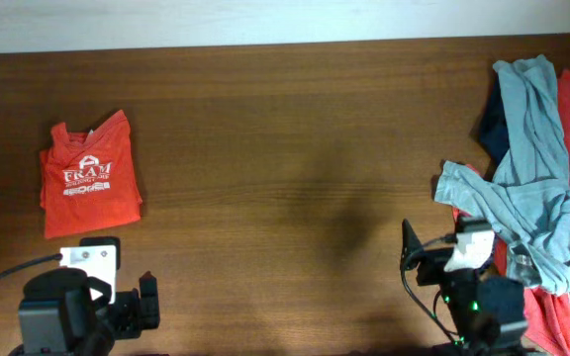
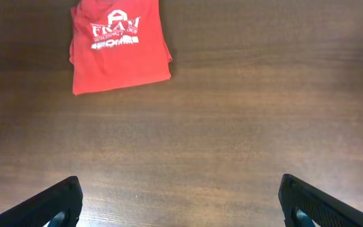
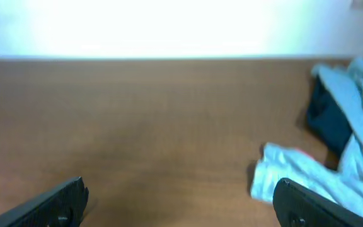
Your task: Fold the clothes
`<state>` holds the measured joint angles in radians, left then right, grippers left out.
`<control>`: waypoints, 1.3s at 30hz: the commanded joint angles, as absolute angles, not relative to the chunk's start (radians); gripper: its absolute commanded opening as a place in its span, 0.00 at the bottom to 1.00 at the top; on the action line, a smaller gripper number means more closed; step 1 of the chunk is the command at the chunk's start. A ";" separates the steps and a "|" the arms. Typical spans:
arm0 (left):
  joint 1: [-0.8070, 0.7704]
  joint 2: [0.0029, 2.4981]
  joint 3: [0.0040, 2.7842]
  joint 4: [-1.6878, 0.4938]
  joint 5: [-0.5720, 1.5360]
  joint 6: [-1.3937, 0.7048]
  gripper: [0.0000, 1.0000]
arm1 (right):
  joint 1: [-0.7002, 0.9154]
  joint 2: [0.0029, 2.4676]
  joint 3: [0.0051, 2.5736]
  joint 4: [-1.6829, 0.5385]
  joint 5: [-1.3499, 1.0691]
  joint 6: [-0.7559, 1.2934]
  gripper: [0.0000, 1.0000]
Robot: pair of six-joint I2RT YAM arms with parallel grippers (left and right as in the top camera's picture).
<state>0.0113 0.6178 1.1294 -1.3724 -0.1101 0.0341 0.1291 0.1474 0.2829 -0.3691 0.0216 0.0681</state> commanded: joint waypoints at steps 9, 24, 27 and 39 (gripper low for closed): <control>0.007 0.616 1.126 -1.370 -0.121 0.049 0.99 | -0.032 0.003 0.065 -0.034 -0.022 0.060 0.99; 0.007 0.616 1.126 -1.370 -0.121 0.049 0.99 | -0.033 0.009 0.006 -0.075 -0.041 0.060 0.99; 0.007 0.616 1.126 -1.370 -0.121 0.049 0.99 | -0.033 0.009 0.006 -0.075 -0.040 0.060 0.99; 0.007 0.616 1.126 -1.370 -0.121 0.049 0.99 | -0.033 0.009 0.006 -0.075 -0.041 0.060 0.99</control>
<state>0.0113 0.6178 1.1294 -1.3727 -0.1127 0.0338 -0.0254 0.0128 0.0101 -0.0704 -0.0273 0.0662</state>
